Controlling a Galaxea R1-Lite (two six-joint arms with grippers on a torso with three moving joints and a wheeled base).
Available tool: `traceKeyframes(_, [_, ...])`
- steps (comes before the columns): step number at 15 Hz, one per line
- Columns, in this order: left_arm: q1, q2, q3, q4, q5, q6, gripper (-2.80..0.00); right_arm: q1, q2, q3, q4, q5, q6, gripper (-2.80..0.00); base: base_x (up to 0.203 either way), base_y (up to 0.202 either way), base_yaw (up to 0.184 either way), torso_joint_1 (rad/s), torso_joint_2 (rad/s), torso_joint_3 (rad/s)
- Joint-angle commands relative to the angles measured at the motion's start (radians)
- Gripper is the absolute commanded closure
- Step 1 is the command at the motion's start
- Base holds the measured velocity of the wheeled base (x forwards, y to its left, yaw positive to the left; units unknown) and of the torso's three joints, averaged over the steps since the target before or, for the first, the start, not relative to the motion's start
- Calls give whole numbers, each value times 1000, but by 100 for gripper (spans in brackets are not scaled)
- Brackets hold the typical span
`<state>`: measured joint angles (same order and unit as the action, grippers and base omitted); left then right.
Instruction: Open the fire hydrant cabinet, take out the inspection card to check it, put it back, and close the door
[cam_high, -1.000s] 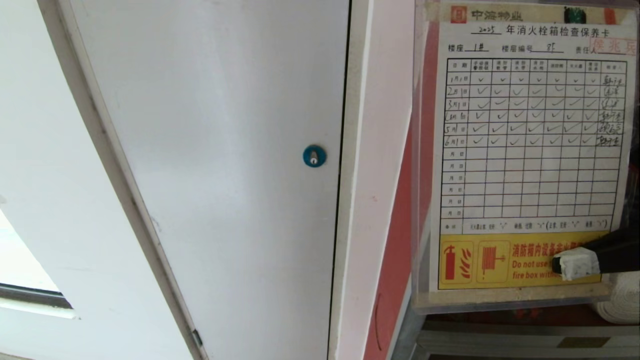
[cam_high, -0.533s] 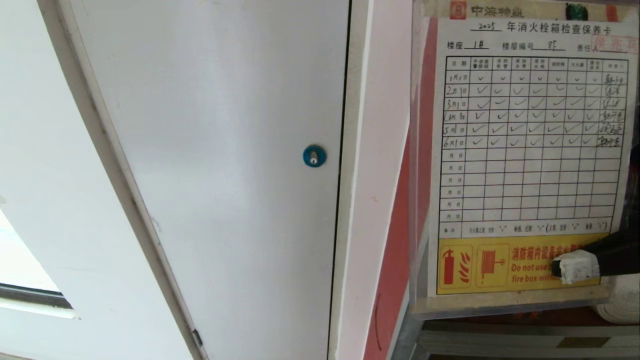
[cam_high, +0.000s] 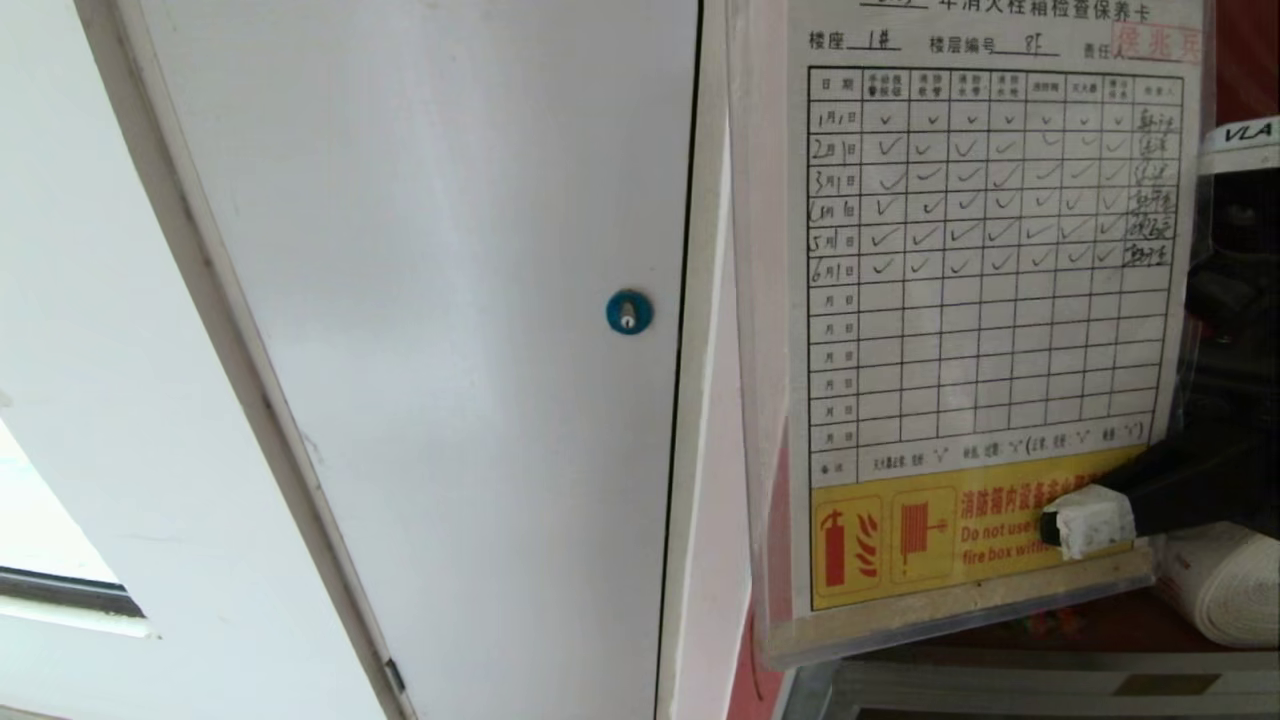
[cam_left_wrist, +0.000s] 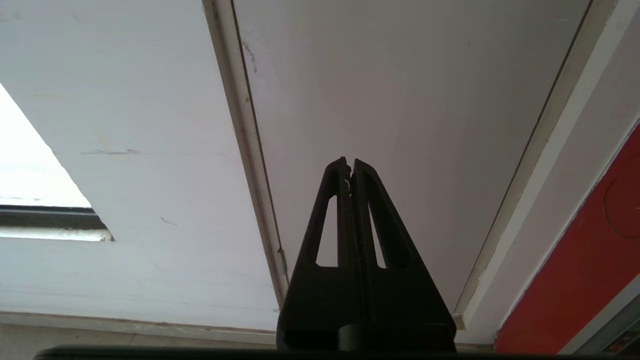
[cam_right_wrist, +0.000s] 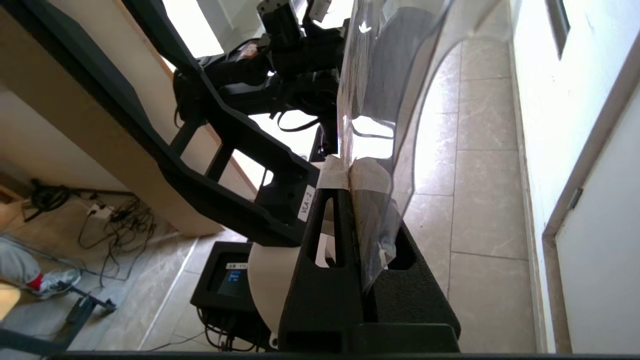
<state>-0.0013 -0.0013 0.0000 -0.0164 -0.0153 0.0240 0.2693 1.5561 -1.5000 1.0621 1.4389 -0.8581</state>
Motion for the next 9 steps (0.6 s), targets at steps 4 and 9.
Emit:
traceKeyframes(4, [0, 1, 6, 0, 0, 1, 0, 40, 31, -40, 11, 3, 6, 0, 0, 0, 0, 0, 0, 0])
traceKeyframes(9, [0, 0, 6, 0, 0, 1, 0, 64, 54, -90, 12, -11, 17, 0, 0, 0, 0, 0, 0, 0])
